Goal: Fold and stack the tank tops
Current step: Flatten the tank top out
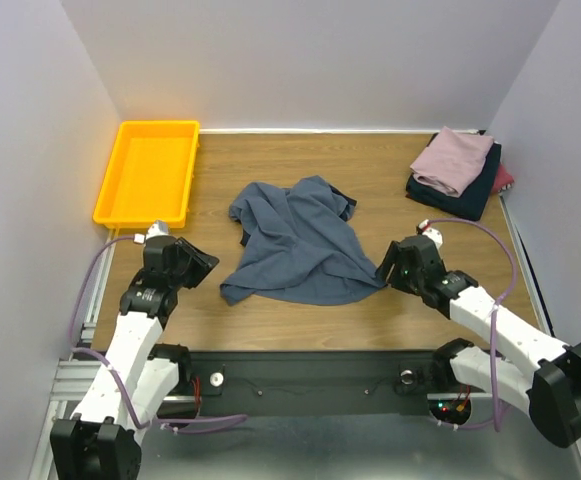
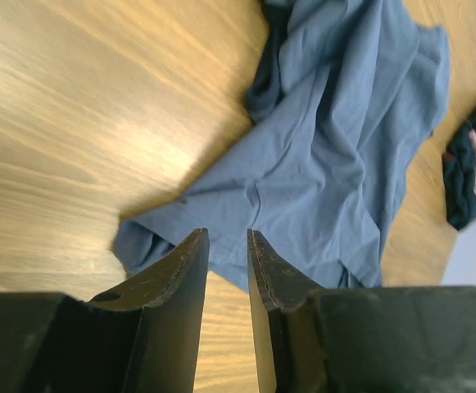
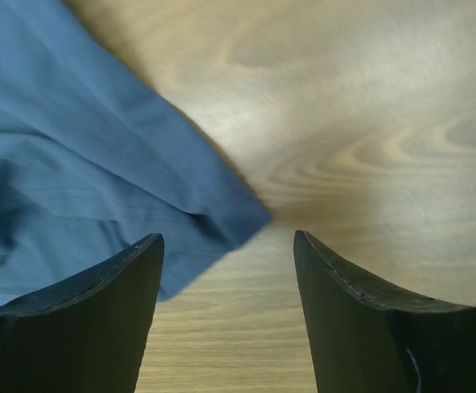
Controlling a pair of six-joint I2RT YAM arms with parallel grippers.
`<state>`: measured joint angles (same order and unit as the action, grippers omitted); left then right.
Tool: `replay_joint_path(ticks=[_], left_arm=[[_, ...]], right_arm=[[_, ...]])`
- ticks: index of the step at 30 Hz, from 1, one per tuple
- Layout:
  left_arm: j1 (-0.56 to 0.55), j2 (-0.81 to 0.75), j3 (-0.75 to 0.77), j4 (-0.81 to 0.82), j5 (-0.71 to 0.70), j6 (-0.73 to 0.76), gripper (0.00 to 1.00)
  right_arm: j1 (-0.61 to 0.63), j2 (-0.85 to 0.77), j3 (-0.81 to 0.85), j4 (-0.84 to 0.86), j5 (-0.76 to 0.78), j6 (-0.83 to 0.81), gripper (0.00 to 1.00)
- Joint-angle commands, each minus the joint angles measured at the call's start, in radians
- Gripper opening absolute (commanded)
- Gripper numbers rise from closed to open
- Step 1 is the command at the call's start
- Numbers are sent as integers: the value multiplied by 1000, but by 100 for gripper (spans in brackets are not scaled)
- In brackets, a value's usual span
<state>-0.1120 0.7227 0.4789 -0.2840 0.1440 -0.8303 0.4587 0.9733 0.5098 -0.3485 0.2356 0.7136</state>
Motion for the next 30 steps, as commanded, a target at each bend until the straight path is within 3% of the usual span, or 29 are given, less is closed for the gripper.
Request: replay_joint_path(ticks=[1, 4, 6, 11, 17, 21, 26, 30], left_arm=[[-3, 7, 102, -31, -106, 60, 36], [-5, 75, 118, 40, -23, 118, 36], [-14, 158, 125, 90, 54, 144, 35], [-208, 280, 182, 127, -32, 169, 38], [-343, 377, 257, 126, -81, 207, 40], [-449, 490, 320, 144, -83, 247, 43], [-587, 621, 405, 140, -115, 275, 43], [-629, 728, 449, 141, -183, 296, 46]], right_arm=[[0, -2, -33, 22, 19, 47, 67], [0, -27, -54, 66, -74, 44, 56], [1, -24, -83, 112, -154, 66, 55], [41, -15, -151, 184, -214, 153, 56], [116, 5, -209, 284, -220, 248, 59], [196, 73, -218, 319, -125, 319, 61], [221, 117, -248, 379, -88, 368, 62], [233, 172, -248, 387, -65, 369, 62]])
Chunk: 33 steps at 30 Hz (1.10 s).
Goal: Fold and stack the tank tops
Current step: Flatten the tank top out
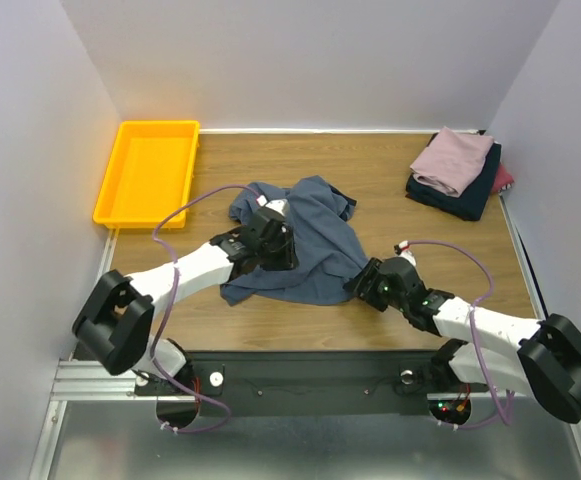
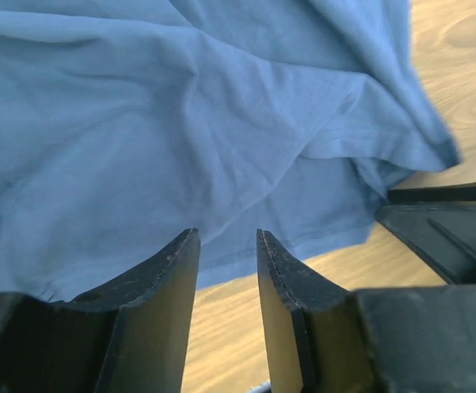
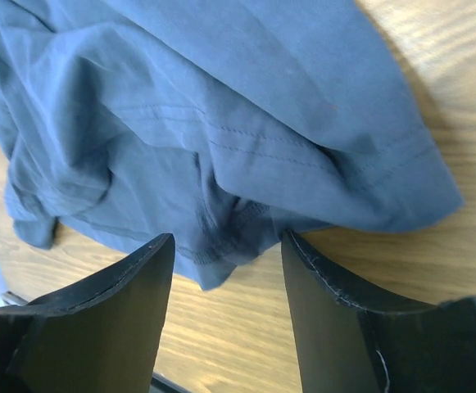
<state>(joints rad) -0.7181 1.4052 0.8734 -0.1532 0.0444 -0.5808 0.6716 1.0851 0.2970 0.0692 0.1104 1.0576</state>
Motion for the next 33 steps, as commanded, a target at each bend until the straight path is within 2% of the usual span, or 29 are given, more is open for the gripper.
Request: replay_joint_path(ticks=[1, 4, 8, 9, 11, 15, 17, 21, 25, 33], left_arm=[[-29, 63, 71, 9, -96, 52, 47], [-34, 103, 93, -9, -124, 49, 47], [-34, 78, 90, -120, -277, -20, 45], [-35, 71, 88, -170, -317, -51, 44], [-37, 36, 66, -203, -334, -89, 43], [-38, -12, 0, -250, -359, -142, 42], [-43, -26, -20, -279, -376, -178, 41], [-66, -38, -54, -299, -361, -209, 40], [-103, -19, -57, -330, -382, -232, 40], [-106, 44, -22, -324, -436, -226, 43]], right_arm=[[23, 70, -30, -28, 69, 25, 62], [36, 101, -22, -28, 83, 13, 56], [40, 79, 2, -63, 107, -16, 46], [40, 73, 14, -78, 120, -37, 38], [40, 65, 57, -170, 153, -79, 30], [40, 75, 103, -219, 196, -136, 17], [40, 79, 113, -244, 216, -166, 14], [40, 73, 142, -299, 276, -205, 13], [40, 82, 159, -312, 281, -225, 13], [40, 81, 159, -313, 272, -229, 13]])
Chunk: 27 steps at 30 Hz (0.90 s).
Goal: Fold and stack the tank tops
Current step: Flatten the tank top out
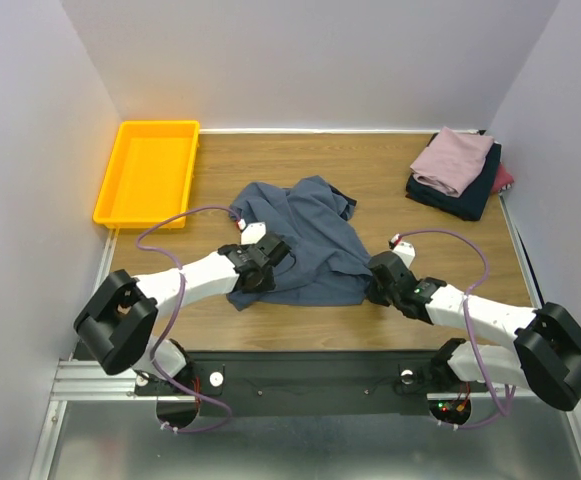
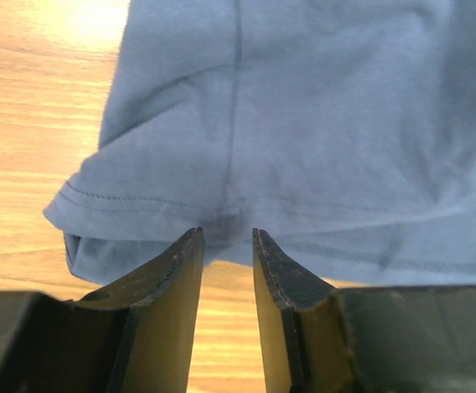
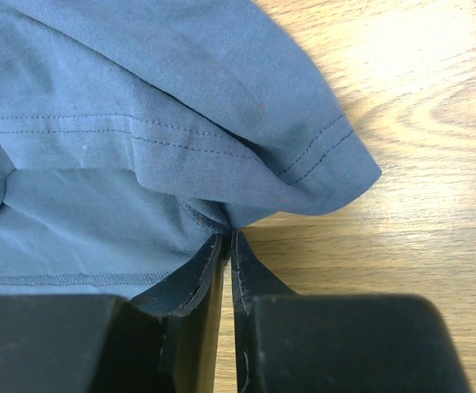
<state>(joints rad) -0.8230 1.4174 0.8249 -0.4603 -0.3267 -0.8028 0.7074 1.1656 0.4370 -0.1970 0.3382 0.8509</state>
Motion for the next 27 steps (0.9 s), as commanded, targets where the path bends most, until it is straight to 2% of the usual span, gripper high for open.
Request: replay_joint_path(ticks=[1, 10, 13, 14, 20, 23, 27], left_arm=[[-1, 43, 36, -20, -72, -3, 43], [-1, 69, 43, 29, -100, 10, 43], [-1, 80, 46, 48, -94, 20, 36], [-2, 87, 46, 52, -91, 27, 29], [-1, 95, 37, 69, -78, 33, 13], [-2, 75, 45, 54, -84, 36, 0], [7, 13, 100, 3, -98, 47, 0]], right_arm=[[4, -1, 17, -47, 42, -23, 14], [4, -30, 6, -50, 35, -30, 13], [4, -29, 5, -51, 36, -30, 13], [4, -30, 5, -51, 35, -30, 13], [4, -44, 6, -62, 44, -33, 13], [4, -44, 9, -65, 47, -36, 13], [4, -44, 23, -85, 65, -46, 13]])
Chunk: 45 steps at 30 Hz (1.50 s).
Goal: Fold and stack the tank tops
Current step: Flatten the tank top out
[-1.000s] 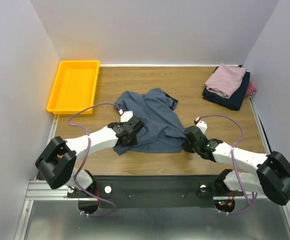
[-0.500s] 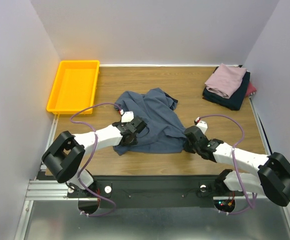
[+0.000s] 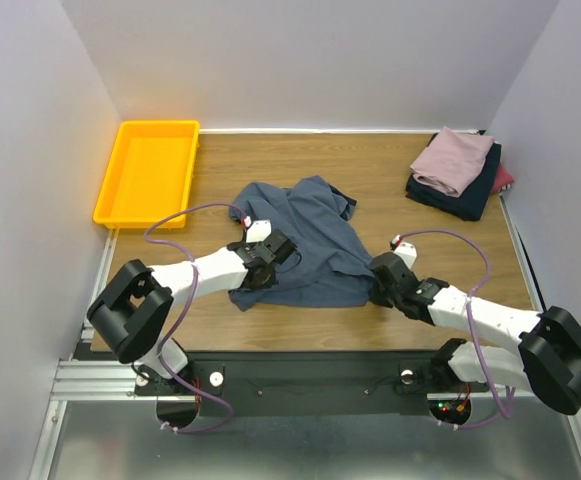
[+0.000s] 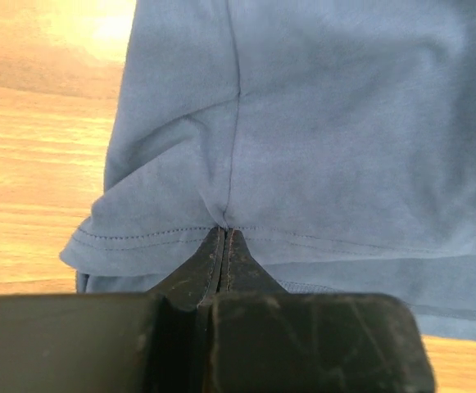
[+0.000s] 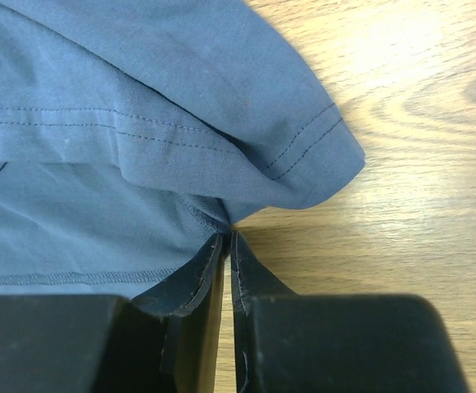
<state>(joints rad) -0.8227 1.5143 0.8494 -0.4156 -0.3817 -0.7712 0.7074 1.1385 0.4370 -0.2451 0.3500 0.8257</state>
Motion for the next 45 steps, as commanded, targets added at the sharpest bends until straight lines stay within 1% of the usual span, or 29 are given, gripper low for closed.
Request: replay_joint_path(ticks=[1, 5, 6, 8, 10, 12, 14, 15, 17, 18, 20, 21, 24, 29, 33, 38, 42, 45], left_arm=[[14, -98, 114, -63, -43, 21, 0], [85, -195, 217, -92, -14, 73, 0], [139, -233, 253, -88, 22, 82, 0], [201, -272, 286, -74, 73, 102, 0], [288, -319, 325, -54, 122, 113, 0], [332, -353, 353, -51, 127, 102, 0], [368, -377, 378, -48, 133, 92, 0], [376, -403, 379, -40, 138, 86, 0], [390, -428, 372, -29, 148, 76, 0], [390, -442, 369, -34, 152, 72, 0], [392, -451, 355, -32, 155, 69, 0], [393, -459, 349, -32, 155, 67, 0], [395, -479, 323, -19, 158, 58, 0], [398, -491, 329, -3, 165, 52, 0], [398, -479, 355, 0, 173, 53, 0], [398, -474, 361, 9, 179, 53, 0], [398, -471, 358, 14, 185, 53, 0], [398, -471, 359, 15, 188, 53, 0]], right_arm=[[4, -17, 28, -43, 55, -23, 13], [4, 7, 52, -56, 67, -31, 11], [4, 26, 61, -59, 79, -34, 11], [3, 46, 72, -60, 92, -33, 10], [4, 72, 83, -65, 119, -37, 10], [3, 87, 101, -78, 147, -43, 13], [3, 107, 114, -91, 168, -39, 19], [3, 106, 121, -98, 168, -30, 29], [3, 75, 121, -100, 144, -17, 39], [3, 58, 117, -100, 136, -5, 49], [3, 20, 109, -100, 126, 3, 56], [3, -20, 100, -102, 121, 10, 63], [4, -80, 75, -100, 90, 42, 67], [4, -37, 46, -77, 29, 84, 67], [4, -49, 28, -52, 6, 86, 61], [4, -69, -6, -39, -28, 99, 59], [12, -42, -29, -5, -51, 113, 56], [24, -23, -37, -3, -57, 121, 56]])
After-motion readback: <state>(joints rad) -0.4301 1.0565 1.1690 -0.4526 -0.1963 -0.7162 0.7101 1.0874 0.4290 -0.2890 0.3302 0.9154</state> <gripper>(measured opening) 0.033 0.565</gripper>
